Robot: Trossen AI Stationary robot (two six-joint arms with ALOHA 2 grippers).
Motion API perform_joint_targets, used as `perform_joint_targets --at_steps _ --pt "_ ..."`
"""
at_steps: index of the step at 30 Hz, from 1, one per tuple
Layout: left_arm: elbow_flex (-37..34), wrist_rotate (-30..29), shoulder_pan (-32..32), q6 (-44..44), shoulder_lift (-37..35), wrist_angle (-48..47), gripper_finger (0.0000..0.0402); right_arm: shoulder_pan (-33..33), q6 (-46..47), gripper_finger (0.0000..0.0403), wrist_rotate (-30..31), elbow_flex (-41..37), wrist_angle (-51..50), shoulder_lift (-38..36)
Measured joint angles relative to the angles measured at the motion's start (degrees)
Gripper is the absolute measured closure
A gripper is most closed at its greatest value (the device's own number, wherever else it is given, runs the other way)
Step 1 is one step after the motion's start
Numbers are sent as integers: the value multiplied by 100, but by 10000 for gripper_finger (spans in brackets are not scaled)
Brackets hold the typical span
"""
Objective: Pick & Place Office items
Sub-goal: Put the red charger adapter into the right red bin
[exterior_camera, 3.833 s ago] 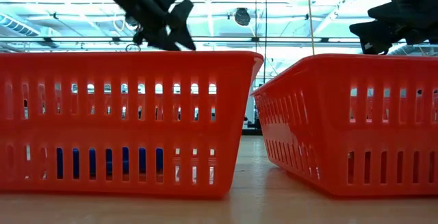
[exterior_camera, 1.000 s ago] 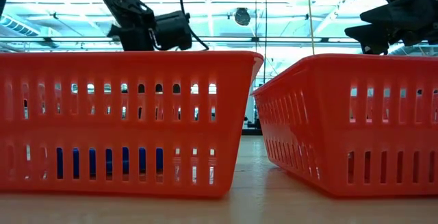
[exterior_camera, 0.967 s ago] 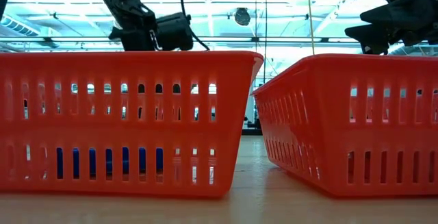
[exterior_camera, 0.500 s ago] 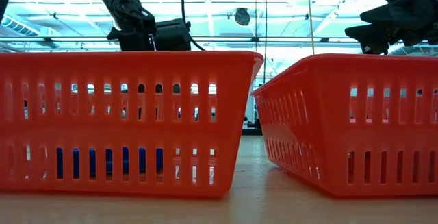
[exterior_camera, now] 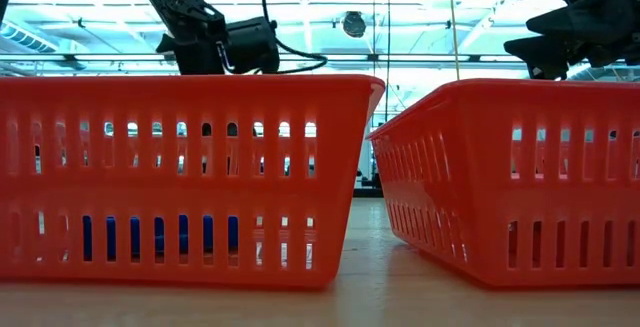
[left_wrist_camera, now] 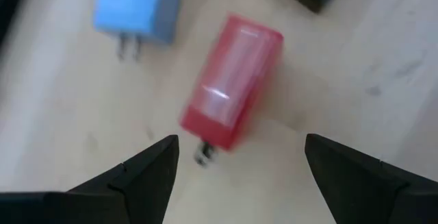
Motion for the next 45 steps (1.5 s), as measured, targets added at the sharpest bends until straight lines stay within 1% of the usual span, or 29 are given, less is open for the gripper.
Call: perform_joint_targets --at_steps 2,4,6,9,12,14,21,23,28,30,32,36,41,43,45 --pt "0 -277 13 488 13 95 80 -1 0 236 2 0 0 -2" --pt "1 -372 42 991 10 344 80 0 -2 236 1 0 -2 -1" --pt "2 -191 88 1348 11 591 80 0 -1 236 2 0 -1 -2" --pt "2 418 209 1640 11 879 80 0 0 236 2 0 -2 -2" --pt "2 918 324 1720 80 883 80 -2 -2 236 2 0 -2 -2" --pt "2 1041 392 1761 117 748 80 0 0 236 2 0 -2 3" --pt "2 1202 557 1910 386 611 80 0 17 236 -12 -2 -18 75" --pt "7 1294 571 1864 398 618 80 -1 28 236 -9 -2 0 94" --pt "7 1271 557 1864 392 662 87 0 24 236 -7 -2 -2 101" --pt "4 1277 553 1864 392 673 102 0 22 236 -7 -2 -2 101" --pt "4 1303 553 1862 392 671 126 -1 24 236 -4 -2 -2 101" --pt "2 1338 542 1808 396 669 188 -1 24 236 -2 -2 -2 101" --pt "-2 1263 557 1307 403 701 256 0 23 236 -2 -2 -2 101" --pt "-2 1256 553 1302 403 716 273 -2 24 236 -2 -2 -2 101" --pt "-2 1258 551 1300 400 721 280 0 23 236 -2 -2 -2 101"
